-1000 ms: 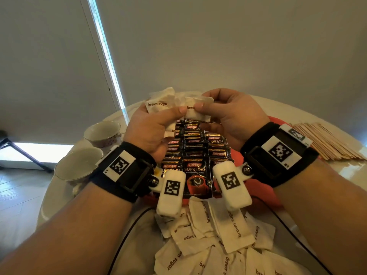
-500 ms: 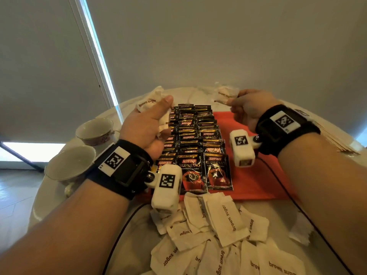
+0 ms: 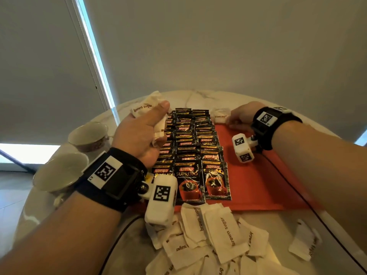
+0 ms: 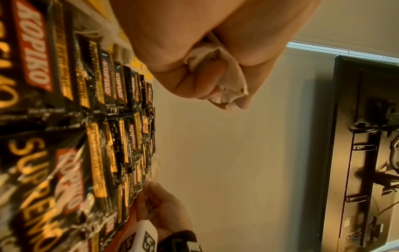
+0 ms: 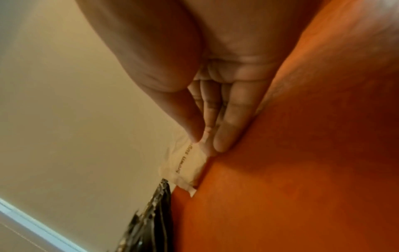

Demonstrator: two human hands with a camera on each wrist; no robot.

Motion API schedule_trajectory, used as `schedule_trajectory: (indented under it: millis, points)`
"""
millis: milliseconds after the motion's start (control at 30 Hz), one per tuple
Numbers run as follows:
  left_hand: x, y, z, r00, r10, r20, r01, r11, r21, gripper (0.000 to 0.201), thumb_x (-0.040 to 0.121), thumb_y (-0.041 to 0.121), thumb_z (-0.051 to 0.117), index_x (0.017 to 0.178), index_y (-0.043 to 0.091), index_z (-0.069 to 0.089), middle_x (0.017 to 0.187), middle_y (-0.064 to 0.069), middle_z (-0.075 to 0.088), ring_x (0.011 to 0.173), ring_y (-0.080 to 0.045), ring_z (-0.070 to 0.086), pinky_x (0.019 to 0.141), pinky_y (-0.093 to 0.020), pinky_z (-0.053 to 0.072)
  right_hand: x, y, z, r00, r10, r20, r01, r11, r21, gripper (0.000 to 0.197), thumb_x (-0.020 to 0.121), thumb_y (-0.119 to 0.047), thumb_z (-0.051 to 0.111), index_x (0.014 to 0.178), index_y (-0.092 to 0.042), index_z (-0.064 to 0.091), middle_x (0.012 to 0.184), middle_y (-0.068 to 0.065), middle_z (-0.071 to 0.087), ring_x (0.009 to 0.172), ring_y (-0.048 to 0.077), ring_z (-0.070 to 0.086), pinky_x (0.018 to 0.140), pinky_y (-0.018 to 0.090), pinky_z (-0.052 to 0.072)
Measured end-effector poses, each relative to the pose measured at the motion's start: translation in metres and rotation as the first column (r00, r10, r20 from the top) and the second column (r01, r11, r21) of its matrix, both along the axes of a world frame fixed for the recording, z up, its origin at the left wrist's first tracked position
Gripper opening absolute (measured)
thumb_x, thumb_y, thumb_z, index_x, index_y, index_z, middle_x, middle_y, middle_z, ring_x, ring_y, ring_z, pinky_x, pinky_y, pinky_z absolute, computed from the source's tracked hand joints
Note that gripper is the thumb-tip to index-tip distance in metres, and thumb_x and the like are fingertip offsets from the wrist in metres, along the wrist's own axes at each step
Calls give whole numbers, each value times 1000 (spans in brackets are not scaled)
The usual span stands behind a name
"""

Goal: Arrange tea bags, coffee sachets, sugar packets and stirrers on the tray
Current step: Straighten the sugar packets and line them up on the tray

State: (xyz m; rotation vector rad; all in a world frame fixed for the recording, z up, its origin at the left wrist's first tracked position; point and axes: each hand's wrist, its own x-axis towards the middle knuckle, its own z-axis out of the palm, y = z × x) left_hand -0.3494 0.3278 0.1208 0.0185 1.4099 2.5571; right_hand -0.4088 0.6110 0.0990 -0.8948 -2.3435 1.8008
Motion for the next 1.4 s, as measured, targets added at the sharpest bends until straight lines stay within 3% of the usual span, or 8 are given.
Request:
schedule_trajectory:
  millis: [100, 233, 433, 600, 833, 967, 1100, 1400]
  points:
    - [1, 2, 0, 1000, -22, 1, 22, 1000, 8, 32, 98, 13, 69, 127, 10, 56, 70, -3, 69, 45, -11, 63, 34, -17, 43, 1, 6, -4, 999, 23, -44, -23, 1000, 5, 16, 91, 4, 67, 101, -8, 70, 101, 11, 73, 87, 22, 74, 83, 36, 63]
    - [1, 3, -2, 1000, -16, -16, 15, 999, -36, 30, 98, 14, 69, 125, 9, 57, 67, -1, 70, 46, -9, 63, 34, -16, 41, 5, 17, -12, 995, -44, -92, 42, 999, -25, 13, 91, -5, 64, 103, -10, 64, 103, 15, 75, 83, 24, 77, 82, 42, 64]
    - [1, 5, -3, 1000, -11, -28, 9, 997, -74, 29, 98, 17, 69, 123, 9, 58, 68, 1, 70, 46, -7, 62, 35, -16, 38, 13, 0, -8, 999, -33, 26, 31, 997, 71, 12, 94, 1, 62, 95, -4, 73, 87, 9, 69, 68, 16, 63, 62, 27, 55]
    - [-2, 5, -7, 1000, 19, -13, -20, 997, -75, 50, 96, 17, 72, 141, 4, 56, 69, 1, 70, 49, -7, 64, 35, -17, 39, 8, -7, -5, 994, 70, 84, -86, 974, 209, 23, 93, -1, 63, 96, -16, 79, 95, 6, 71, 73, 18, 56, 90, 38, 56]
    - [-4, 6, -8, 999, -32, -14, 31, 996, -81, 33, 98, 20, 69, 127, 8, 59, 67, 1, 70, 48, -8, 63, 35, -17, 39, 8, -14, 1, 977, 179, 119, -204, 946, 252, 25, 95, -3, 64, 110, -18, 77, 95, 2, 64, 70, 16, 49, 82, 33, 46]
    - [-10, 3, -13, 996, -83, 44, 87, 991, -105, 24, 100, 26, 67, 118, 11, 62, 75, -3, 62, 51, -8, 52, 35, -16, 35, 12, -14, 5, 983, 161, 85, -171, 978, 122, 24, 94, -2, 61, 99, -18, 78, 112, 6, 70, 77, 19, 54, 75, 32, 50]
    - [-8, 5, -13, 987, -144, 73, 149, 986, -75, 22, 102, 19, 58, 119, 6, 59, 70, -4, 61, 48, -7, 47, 32, -16, 31, 30, -22, 20, 981, 190, -46, -190, 982, 3, 17, 95, -13, 64, 105, -14, 77, 99, 1, 78, 74, 14, 57, 71, 30, 50]
    - [-1, 13, -14, 997, -76, -27, 73, 991, -113, 22, 102, 14, 63, 122, 3, 61, 72, -6, 65, 49, -9, 54, 34, -19, 34, 79, -98, 37, 780, 545, -309, -560, 827, 43, 20, 85, -33, 81, 85, -19, 67, 76, -2, 63, 61, 11, 55, 54, 25, 46]
